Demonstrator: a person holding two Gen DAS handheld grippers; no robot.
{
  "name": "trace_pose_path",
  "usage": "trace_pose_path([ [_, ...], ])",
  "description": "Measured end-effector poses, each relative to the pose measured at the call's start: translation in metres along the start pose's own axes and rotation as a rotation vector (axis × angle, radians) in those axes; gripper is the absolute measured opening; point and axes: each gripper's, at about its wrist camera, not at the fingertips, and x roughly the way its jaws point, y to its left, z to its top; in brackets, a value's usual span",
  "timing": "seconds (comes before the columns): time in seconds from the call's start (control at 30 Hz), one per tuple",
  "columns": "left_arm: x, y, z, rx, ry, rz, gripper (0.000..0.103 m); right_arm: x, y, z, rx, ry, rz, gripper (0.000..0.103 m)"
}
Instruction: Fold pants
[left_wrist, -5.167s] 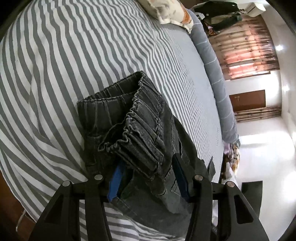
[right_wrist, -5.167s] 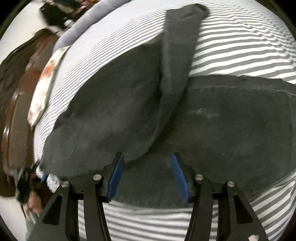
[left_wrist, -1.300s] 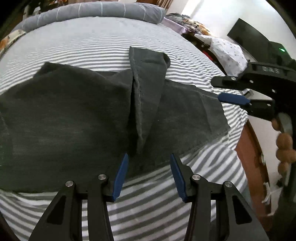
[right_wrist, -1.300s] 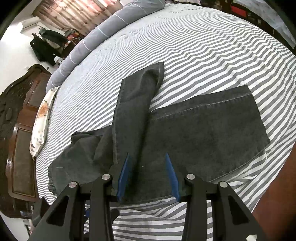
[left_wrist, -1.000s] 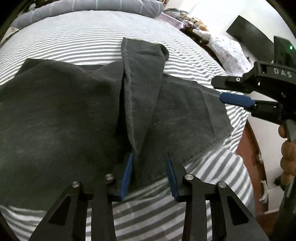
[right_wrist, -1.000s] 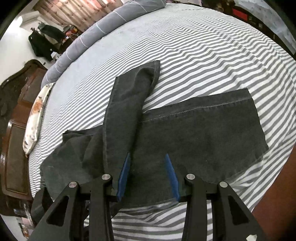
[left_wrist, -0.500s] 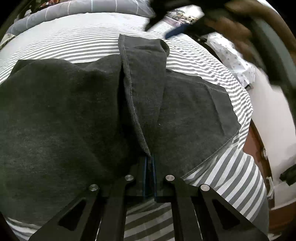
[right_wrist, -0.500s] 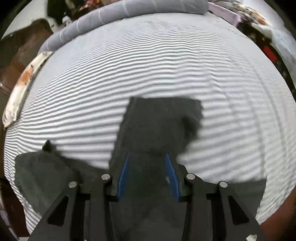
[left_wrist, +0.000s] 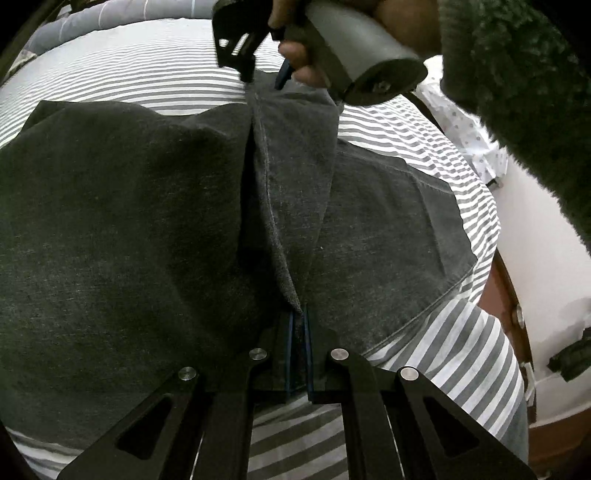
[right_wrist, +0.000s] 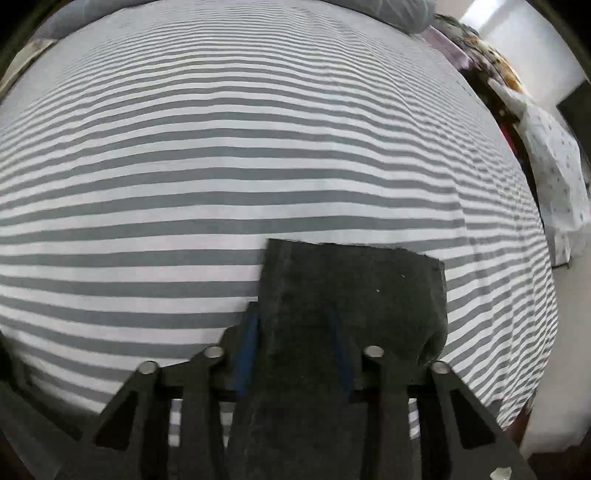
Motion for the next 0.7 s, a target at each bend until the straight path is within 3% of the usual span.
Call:
trace_pose_path([
  [0.03,0.000,0.000,0.000,0.001,0.000,0.002,0.005,-0.002,-0.004,-0.001,0.005,-0.003,0.016,0.005],
  [0.17,-0.001,-0.004,0.000,0.013,-0.003,0.018,0.005,-0.025,-0.032,-0.004,0.048,-0.066,0.078,0.002],
  [0.33,-0.007,-0.011,0.002,0.044,-0.019,0.047,0.005,-0.064,-0.106,-0.021,0.169,-0.141,0.149,0.002],
  [0.5,-0.021,-0.027,0.009,0.108,-0.056,0.071,0.005,-0.091,-0.195,-0.069,0.318,-0.173,0.195,0.002],
  [0.7,-0.030,-0.047,0.012,0.214,-0.068,0.107,0.005,-0.082,-0.275,-0.149,0.453,-0.146,0.196,0.002],
])
